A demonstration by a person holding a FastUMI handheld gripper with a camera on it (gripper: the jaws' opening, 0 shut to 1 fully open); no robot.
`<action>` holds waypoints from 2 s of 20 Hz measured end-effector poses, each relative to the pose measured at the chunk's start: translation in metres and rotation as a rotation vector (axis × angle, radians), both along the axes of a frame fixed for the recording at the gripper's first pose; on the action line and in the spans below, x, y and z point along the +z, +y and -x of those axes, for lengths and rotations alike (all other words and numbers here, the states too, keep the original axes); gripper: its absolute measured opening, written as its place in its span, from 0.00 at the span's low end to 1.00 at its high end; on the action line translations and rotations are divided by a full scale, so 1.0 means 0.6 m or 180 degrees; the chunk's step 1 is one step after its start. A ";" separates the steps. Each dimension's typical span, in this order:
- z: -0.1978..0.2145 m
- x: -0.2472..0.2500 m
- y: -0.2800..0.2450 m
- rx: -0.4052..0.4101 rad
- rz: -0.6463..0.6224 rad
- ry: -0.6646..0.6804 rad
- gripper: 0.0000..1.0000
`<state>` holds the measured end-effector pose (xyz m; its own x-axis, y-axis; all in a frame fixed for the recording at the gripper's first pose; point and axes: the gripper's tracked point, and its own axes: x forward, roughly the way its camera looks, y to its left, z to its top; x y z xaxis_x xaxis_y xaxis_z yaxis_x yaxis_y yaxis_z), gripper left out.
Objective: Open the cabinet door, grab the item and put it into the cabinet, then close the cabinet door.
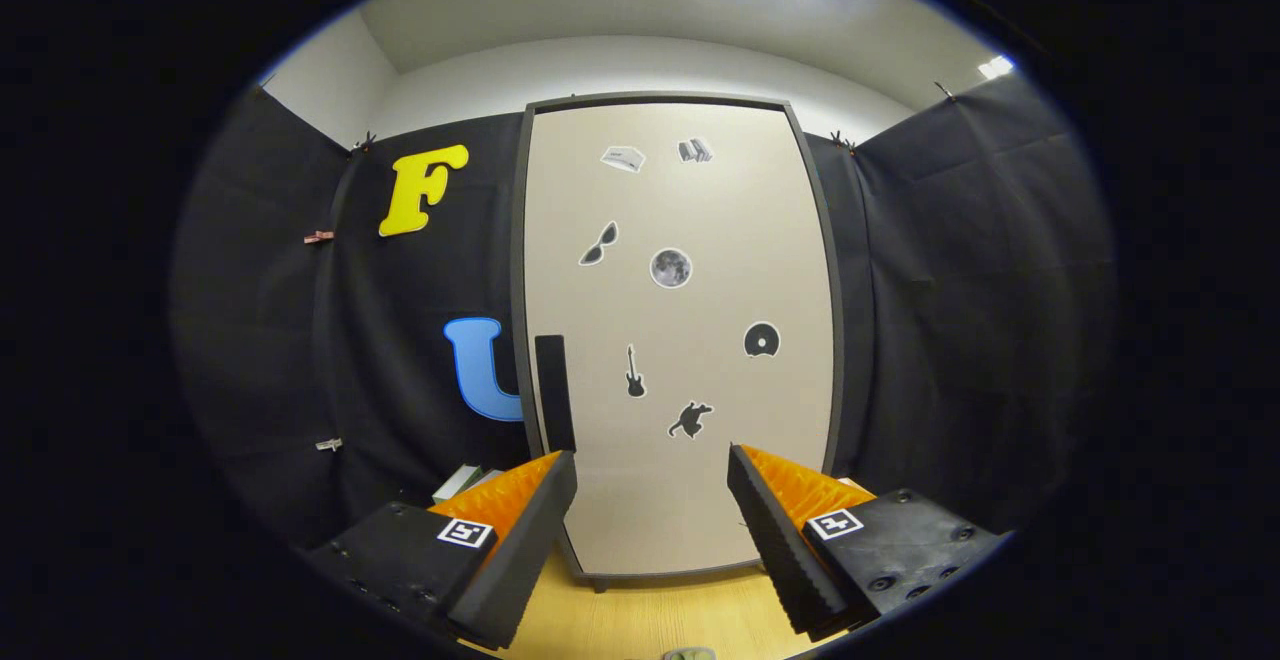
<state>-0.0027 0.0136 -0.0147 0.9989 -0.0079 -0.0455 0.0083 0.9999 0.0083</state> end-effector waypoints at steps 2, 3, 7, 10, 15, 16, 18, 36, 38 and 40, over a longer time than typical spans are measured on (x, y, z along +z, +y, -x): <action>-0.005 0.000 0.010 0.0044 -0.0030 -0.0013 0.98; -0.009 -0.002 0.015 0.0059 -0.0036 -0.0011 0.98; -0.032 -0.008 0.048 0.0157 -0.0005 0.0017 0.98; -0.057 -0.007 0.084 0.0259 0.0022 -0.0014 0.98; -0.112 -0.022 0.126 0.0340 -0.0017 0.0049 0.98; -0.124 -0.025 0.132 0.0343 -0.0026 0.0049 0.98; -0.148 -0.031 0.143 0.0365 -0.0051 0.0028 0.98; -0.298 -0.098 0.146 0.0137 0.0067 0.0045 0.39; -0.306 -0.103 0.143 0.0090 0.0103 0.0068 0.29; -0.300 -0.104 0.141 0.0066 0.0097 0.0106 0.18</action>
